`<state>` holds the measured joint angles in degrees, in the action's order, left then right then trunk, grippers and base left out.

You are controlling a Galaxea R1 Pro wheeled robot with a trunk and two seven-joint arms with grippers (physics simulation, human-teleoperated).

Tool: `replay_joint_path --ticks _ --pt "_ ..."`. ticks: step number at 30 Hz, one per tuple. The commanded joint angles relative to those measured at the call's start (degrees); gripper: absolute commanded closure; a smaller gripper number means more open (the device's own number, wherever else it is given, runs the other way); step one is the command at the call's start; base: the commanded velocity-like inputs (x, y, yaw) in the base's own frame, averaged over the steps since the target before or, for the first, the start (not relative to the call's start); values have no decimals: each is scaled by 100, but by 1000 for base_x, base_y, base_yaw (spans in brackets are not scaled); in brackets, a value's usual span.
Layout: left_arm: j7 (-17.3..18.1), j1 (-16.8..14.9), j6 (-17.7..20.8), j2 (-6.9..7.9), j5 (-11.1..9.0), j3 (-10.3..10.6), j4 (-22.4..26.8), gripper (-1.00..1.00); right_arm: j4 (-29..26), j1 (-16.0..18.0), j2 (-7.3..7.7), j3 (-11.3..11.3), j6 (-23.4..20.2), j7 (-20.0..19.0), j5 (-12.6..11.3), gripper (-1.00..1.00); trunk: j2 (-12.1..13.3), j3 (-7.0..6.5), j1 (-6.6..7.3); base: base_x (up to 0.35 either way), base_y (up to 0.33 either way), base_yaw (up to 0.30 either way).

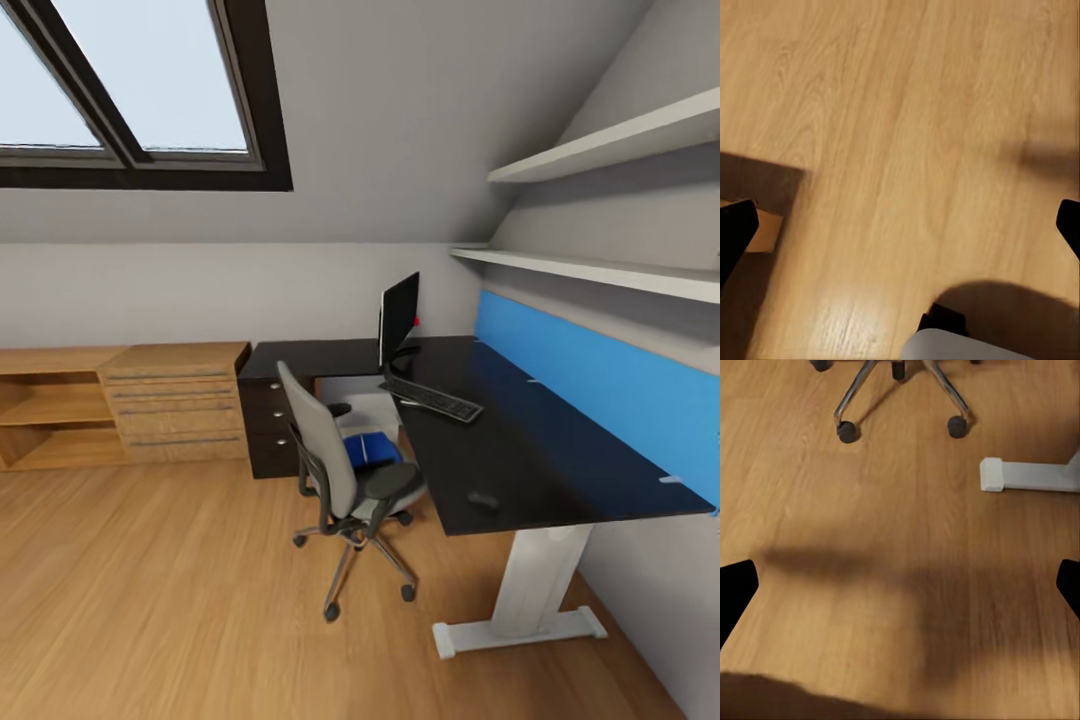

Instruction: In the bedroom, organize the workspace by keeping the computer under the desk, ensuring the monitor is on the desk, placing the keyboard on the desk next to the monitor, placing the mouse on the desk next to the keyboard, moving the folder from the swivel chair onto the desk next to the mouse, stacking the notebook on top of the folder with the pen on top of the notebook, and positioning the swivel chair next to the desk.

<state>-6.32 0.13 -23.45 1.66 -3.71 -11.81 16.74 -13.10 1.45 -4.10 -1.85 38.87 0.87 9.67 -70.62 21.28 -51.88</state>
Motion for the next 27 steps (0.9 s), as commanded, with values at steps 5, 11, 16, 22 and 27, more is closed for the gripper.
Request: replay_joint_path --ticks 5,11,16,22,27 --pt "-10 3 -11 1 -38 20 5 -100 7 4 -1 -18 15 9 -1 -100 -3 0 -4 301 169 -200" --pt "-10 2 -11 4 -37 20 5 -100 9 4 -9 -19 15 9 -1 -100 -3 -1 -4 261 239 -59" --pt "-10 3 -11 2 -34 20 5 -100 9 4 -11 -23 15 9 -1 -100 -3 -2 -4 238 264 -12" --pt "-10 3 -11 1 -34 20 5 -100 9 4 -5 -25 15 3 -1 -100 -3 -2 -4 231 270 -2" --pt "-10 2 -11 1 -37 20 5 -100 9 4 0 -26 15 1 11 -100 -3 -2 -4 247 251 0"
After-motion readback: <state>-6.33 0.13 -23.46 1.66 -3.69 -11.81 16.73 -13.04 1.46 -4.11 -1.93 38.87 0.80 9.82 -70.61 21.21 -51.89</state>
